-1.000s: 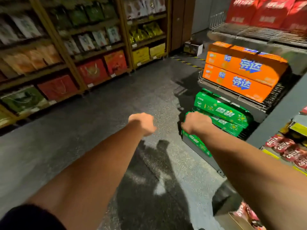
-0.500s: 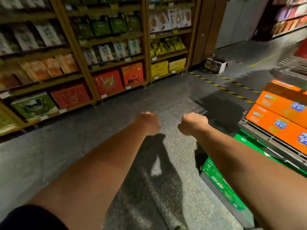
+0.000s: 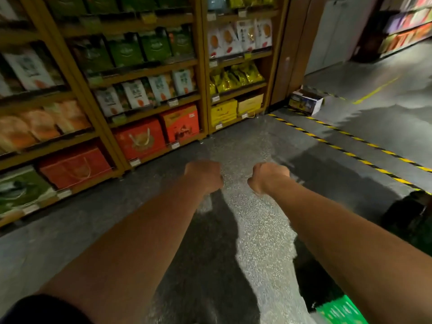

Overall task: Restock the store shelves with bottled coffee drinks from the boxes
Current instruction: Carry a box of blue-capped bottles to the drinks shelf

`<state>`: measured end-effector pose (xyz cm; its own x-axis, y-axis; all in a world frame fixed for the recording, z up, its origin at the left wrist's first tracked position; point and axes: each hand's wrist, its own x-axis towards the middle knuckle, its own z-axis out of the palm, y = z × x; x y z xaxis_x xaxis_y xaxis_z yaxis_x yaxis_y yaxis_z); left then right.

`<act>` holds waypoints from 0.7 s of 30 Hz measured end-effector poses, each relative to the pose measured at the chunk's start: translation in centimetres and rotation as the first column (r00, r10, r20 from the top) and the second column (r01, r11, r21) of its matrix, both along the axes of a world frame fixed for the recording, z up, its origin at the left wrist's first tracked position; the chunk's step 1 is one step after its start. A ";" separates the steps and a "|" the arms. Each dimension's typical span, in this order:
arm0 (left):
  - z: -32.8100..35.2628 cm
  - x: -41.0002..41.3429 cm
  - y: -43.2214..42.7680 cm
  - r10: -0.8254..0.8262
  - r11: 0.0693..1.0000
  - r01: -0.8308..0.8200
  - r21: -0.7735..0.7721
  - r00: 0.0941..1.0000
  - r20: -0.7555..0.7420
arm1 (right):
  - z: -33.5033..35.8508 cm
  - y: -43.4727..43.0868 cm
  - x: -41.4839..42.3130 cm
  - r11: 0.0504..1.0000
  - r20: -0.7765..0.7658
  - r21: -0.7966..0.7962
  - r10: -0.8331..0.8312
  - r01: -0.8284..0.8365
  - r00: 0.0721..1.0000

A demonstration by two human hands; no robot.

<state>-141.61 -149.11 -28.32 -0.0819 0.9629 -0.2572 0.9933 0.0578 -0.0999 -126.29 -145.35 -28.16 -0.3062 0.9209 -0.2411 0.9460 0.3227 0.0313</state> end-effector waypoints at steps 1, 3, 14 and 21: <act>0.0 -1.2 2.3 -0.016 1.000 0.016 -0.012 1.000 0.001 | 0.1 1.9 -0.9 1.000 0.007 0.000 -0.021 0.021 1.000; 0.5 -3.1 6.8 -0.072 0.996 0.072 -0.057 0.997 -0.003 | 0.5 5.4 -2.3 0.997 0.010 -0.018 -0.072 0.073 0.997; 0.7 -2.8 32.1 -0.259 0.956 0.261 -0.135 0.965 0.038 | 0.0 27.0 -2.5 0.963 -0.001 -0.001 -0.268 0.268 0.963; 1.6 0.6 50.8 -0.289 0.950 0.290 -0.115 0.957 0.019 | 0.2 46.5 0.2 0.959 -0.035 0.016 -0.282 0.282 0.959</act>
